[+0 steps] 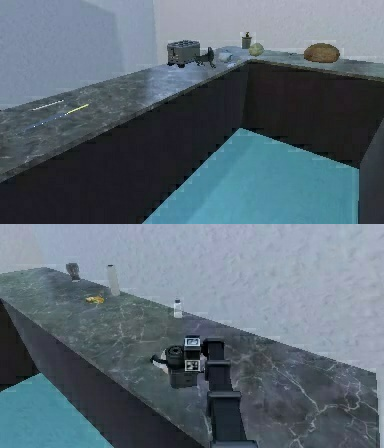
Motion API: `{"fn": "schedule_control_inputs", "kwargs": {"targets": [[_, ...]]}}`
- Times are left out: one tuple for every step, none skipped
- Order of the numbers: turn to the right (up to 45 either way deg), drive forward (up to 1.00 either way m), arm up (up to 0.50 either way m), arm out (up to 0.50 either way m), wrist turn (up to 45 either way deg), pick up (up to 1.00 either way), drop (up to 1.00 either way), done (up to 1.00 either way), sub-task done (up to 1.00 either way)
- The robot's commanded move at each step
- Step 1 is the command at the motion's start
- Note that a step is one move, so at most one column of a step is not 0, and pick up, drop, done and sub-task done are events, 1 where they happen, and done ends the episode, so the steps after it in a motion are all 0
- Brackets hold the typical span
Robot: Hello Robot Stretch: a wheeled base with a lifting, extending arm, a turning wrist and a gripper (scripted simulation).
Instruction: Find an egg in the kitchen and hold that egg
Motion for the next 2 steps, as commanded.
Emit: {"fn": "schedule_control_inputs", "kwargs": {"targets": [[0.0, 0.0, 0.0, 0.0, 0.0, 1.0, 0.0, 0.0, 0.0], [0.0, 0.0, 0.1, 0.0, 0.0, 0.0, 0.0, 0.0, 0.0]]}}
